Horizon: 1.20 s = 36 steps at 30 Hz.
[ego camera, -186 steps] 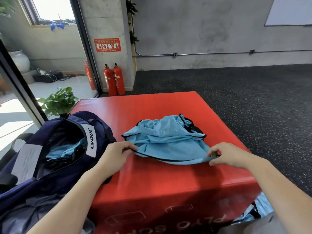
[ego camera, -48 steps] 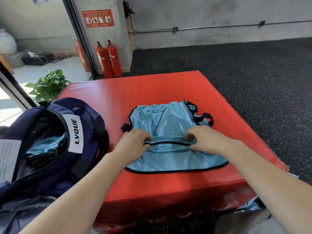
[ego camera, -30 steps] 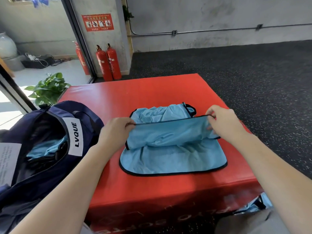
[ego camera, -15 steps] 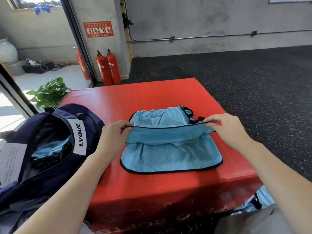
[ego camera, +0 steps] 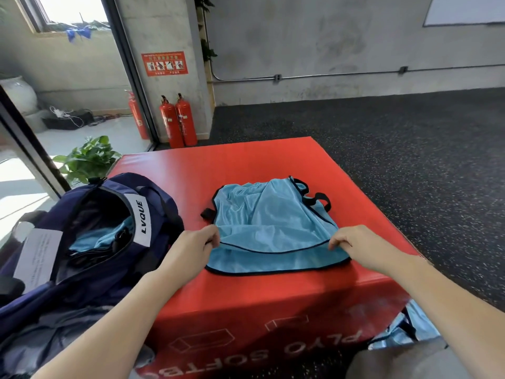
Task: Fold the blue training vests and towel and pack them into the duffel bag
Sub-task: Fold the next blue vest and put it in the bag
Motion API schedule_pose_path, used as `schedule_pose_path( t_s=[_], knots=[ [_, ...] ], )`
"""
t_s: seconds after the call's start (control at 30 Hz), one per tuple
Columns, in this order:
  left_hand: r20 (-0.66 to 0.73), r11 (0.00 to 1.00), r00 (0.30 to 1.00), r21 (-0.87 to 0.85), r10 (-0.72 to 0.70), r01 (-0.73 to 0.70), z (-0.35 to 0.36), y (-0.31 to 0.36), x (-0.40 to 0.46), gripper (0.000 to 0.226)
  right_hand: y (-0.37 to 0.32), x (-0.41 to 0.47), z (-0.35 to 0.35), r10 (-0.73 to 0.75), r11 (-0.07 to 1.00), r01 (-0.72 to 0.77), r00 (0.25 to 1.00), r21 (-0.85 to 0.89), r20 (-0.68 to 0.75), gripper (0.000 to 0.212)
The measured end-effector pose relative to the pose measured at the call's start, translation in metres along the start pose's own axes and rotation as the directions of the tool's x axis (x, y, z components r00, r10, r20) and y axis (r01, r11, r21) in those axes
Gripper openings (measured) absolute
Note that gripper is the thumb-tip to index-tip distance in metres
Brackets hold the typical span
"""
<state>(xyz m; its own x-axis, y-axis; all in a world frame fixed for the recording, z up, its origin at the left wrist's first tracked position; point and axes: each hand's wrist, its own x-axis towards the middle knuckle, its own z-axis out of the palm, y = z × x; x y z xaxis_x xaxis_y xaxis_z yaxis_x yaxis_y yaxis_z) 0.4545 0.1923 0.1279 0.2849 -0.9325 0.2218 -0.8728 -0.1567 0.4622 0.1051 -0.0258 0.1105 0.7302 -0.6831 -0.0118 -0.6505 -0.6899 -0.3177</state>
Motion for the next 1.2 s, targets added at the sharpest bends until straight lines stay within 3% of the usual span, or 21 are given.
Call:
schedule_pose_path(
  t_s=[0.17, 0.43, 0.5, 0.6, 0.67, 0.87, 1.0, 1.1, 1.2],
  knots=[
    [0.200, 0.987, 0.978, 0.133, 0.060, -0.088, 0.008, -0.014, -0.010, 0.036, -0.003, -0.015, 0.004, -0.024, 1.000, 0.024, 0.998, -0.003, 0.052, 0.019],
    [0.212, 0.984, 0.971, 0.118, 0.109, -0.136, 0.009, -0.013, -0.018, 0.018, -0.005, -0.023, -0.001, -0.124, 0.979, 0.138, 0.987, -0.147, 0.097, 0.022],
    [0.222, 0.983, 0.972, 0.143, 0.079, -0.112, 0.008, -0.011, -0.018, 0.024, -0.002, -0.021, 0.004, -0.122, 0.975, 0.137, 0.988, -0.174, 0.095, 0.020],
    [0.235, 0.975, 0.972, 0.214, 0.010, -0.062, 0.008, -0.008, -0.015, 0.050, 0.003, -0.020, 0.009, -0.046, 0.998, 0.046, 0.999, -0.050, -0.008, 0.007],
    [0.228, 0.965, 0.974, 0.255, -0.001, -0.059, 0.009, -0.003, -0.015, 0.057, 0.007, -0.020, 0.008, 0.044, 0.996, -0.039, 0.997, 0.076, -0.065, 0.017],
    [0.167, 0.969, 0.984, 0.226, 0.059, -0.096, 0.019, -0.006, -0.016, 0.022, 0.007, -0.020, 0.006, 0.072, 0.988, -0.056, 0.991, 0.144, -0.113, 0.018],
    [0.037, 0.990, 0.998, 0.130, 0.045, -0.050, 0.020, -0.012, -0.017, 0.016, 0.007, -0.017, 0.004, -0.098, 0.991, 0.090, 0.992, -0.095, -0.085, 0.027],
    [-0.082, 0.998, 0.997, 0.063, 0.007, -0.002, 0.015, -0.013, -0.016, 0.016, 0.003, -0.016, 0.007, -0.269, 0.933, 0.211, 0.947, -0.292, -0.177, 0.025],
    [-0.187, 0.998, 0.981, 0.007, -0.053, 0.056, 0.005, -0.008, -0.010, 0.016, -0.003, -0.018, 0.006, -0.242, 0.943, 0.163, 0.935, -0.292, -0.259, 0.020]
  ],
)
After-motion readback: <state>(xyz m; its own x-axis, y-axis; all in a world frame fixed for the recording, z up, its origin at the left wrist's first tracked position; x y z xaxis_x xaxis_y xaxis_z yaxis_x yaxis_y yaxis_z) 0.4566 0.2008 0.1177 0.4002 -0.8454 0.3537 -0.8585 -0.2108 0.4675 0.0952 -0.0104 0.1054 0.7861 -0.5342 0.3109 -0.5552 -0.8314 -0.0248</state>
